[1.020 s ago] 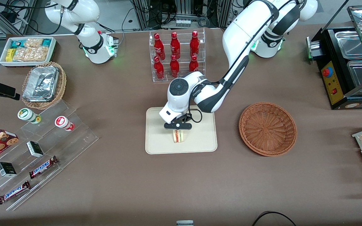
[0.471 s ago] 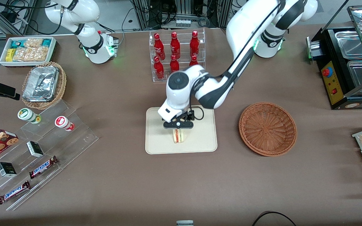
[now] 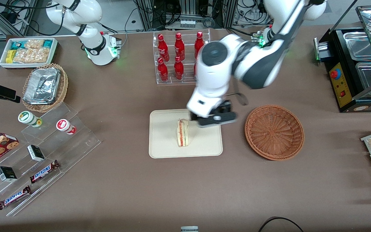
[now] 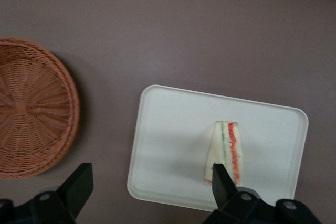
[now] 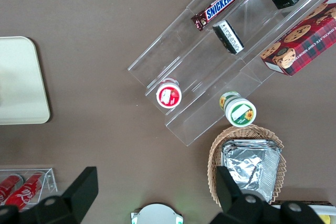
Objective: Place sandwich from basket to tray
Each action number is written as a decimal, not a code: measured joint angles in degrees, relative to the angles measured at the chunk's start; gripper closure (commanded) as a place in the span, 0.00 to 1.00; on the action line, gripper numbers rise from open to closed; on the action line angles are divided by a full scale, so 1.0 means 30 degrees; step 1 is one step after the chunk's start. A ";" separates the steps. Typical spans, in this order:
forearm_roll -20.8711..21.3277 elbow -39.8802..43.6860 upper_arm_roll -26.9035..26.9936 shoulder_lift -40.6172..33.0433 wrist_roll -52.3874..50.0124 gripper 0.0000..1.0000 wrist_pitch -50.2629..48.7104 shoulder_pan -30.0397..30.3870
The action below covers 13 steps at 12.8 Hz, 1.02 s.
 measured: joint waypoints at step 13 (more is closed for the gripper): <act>-0.2296 -0.2288 0.0166 -0.5360 1.1683 0.00 -0.4301 0.7300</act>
